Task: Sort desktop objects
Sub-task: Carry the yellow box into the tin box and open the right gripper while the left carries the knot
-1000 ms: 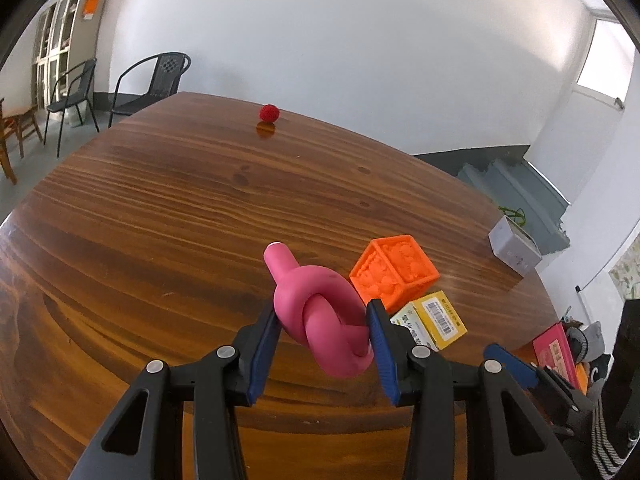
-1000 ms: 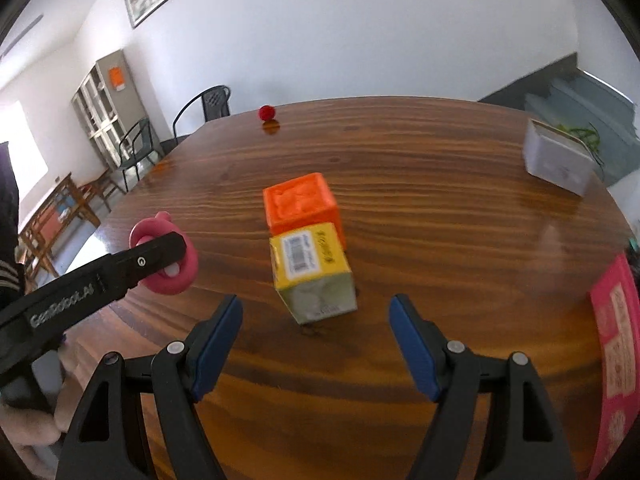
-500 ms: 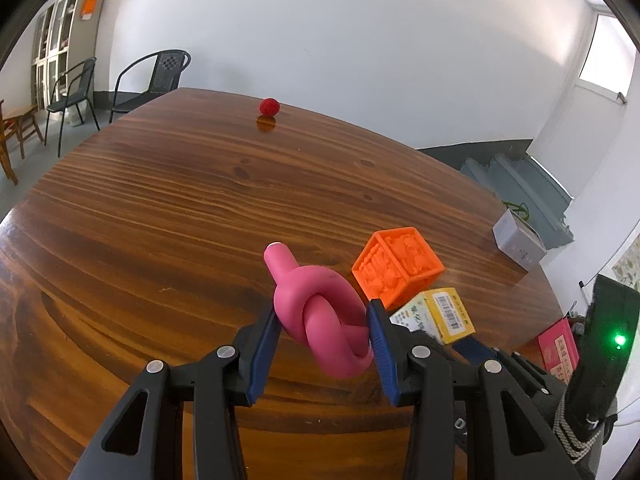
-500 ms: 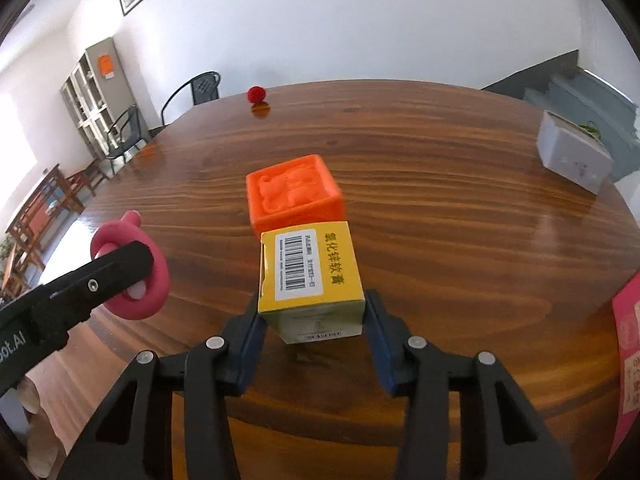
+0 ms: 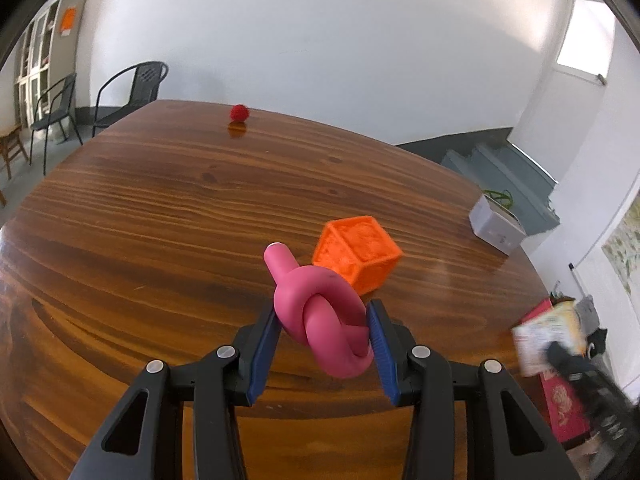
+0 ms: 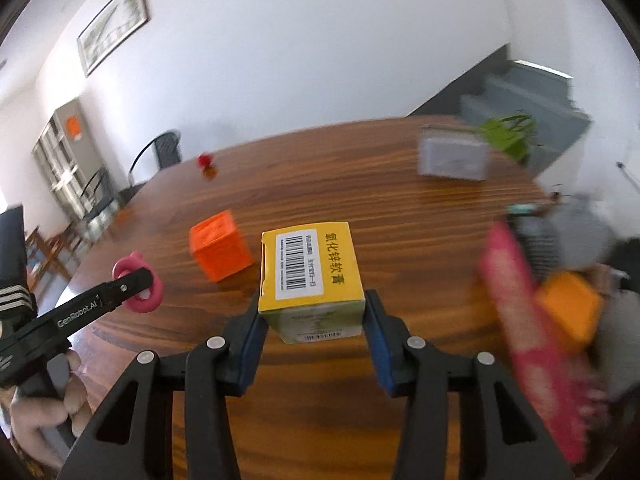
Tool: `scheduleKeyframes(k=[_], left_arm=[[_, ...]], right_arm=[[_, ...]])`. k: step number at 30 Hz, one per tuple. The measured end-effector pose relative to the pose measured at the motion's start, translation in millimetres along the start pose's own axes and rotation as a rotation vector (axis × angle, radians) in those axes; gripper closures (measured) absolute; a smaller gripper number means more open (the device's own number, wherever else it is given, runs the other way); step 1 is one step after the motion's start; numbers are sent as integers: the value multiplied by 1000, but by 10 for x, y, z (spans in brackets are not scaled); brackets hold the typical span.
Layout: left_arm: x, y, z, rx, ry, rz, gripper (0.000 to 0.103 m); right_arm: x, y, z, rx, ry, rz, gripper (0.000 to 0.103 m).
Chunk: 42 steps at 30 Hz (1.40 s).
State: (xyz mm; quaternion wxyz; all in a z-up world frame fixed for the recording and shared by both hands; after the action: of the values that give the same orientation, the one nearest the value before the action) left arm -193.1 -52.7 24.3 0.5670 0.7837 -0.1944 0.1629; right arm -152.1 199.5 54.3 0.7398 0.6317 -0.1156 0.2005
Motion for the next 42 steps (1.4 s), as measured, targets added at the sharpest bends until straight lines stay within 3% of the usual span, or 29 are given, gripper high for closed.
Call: scheduleKeyframes(k=[7,12,17,29,36,38,40,42], left_arm=[[47,-119,-312,-53,-51,17,57],[140,-225,-585,-94,-95,23,57],[265,-321,-830,-113,-143,24,57],[393,-546,-1315,-142,-217,61,57],[409,-601,-1682,-192,-250,71,57],[414,-614,-1814,-211,-260,68,57],[412,-628,-1977,-224,-283,74,57],[413,-627,-2114,-232,-306,81,57]], right_arm=[[878,132,-1047,-34,-224,-131,53],[1218,92,-1839,-135,-364,-142,53],[1279,35,-2249,-194,-419,-129,53],[852,-189,-2242,-66,-394,-35,53],[912,-256,-2325,-116,-343,-114,53],[1001,-213,-2370,-160,-309,-145,46],[1135,-177,-2412,-212,-278,-198,28],[1232,-154,-2447,-251,-260,-233,26]])
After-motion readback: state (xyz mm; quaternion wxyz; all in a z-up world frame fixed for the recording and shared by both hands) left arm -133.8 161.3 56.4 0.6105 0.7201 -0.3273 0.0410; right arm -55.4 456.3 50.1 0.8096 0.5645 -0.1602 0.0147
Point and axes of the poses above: each gripper's, at about its wrist camera, not at the fingertips, and x roughly against the way its jaws point, z to its left, y to its top, the point moved 3 cm from there along -x, roughly the way its jaws point, and after that the axes turned 14 degrees about -z, right-handed, at the moved point
